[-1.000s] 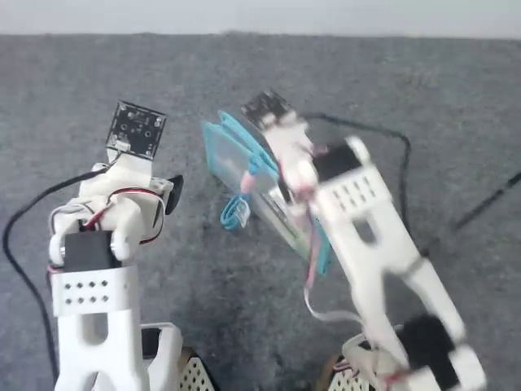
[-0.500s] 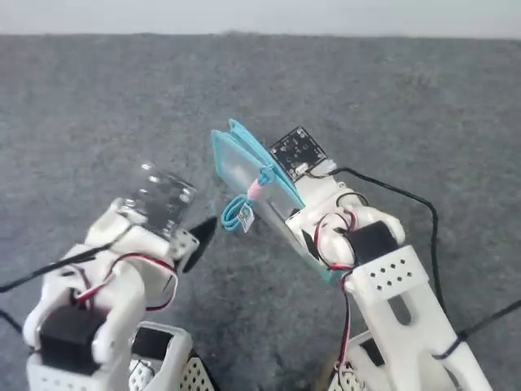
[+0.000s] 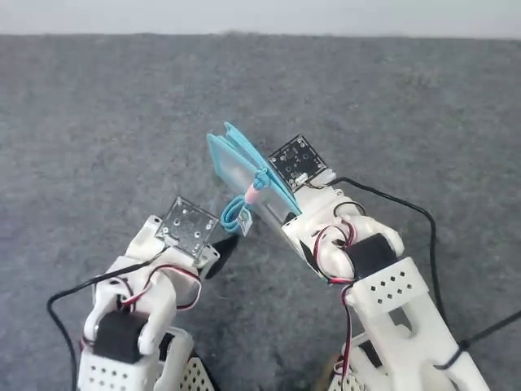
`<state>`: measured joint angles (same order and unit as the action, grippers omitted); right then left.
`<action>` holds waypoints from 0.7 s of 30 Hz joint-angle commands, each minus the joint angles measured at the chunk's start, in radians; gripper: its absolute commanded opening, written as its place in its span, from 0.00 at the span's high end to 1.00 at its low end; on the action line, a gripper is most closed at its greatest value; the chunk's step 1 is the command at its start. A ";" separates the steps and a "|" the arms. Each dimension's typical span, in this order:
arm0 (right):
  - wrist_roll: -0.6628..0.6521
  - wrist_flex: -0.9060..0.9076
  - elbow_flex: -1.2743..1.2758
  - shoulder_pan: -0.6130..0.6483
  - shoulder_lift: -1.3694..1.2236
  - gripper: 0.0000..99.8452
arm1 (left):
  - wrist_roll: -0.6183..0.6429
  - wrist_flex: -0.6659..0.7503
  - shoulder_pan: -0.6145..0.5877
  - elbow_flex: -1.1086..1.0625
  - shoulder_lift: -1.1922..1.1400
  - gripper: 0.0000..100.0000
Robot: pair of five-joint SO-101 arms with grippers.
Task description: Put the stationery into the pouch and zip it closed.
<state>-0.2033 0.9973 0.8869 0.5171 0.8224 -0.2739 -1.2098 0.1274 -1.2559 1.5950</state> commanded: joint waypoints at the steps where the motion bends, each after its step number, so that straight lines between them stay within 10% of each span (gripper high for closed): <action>1: 0.011 -0.007 0.002 0.013 0.019 0.99 | 0.021 0.058 0.069 0.005 -0.018 0.68; 21: 0.011 0.007 0.002 0.015 0.024 0.99 | 0.078 0.661 0.052 0.091 -0.732 0.70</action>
<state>-0.2033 0.9989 0.8884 0.5186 0.8270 -0.2585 -0.6406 0.2041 -1.2543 0.9229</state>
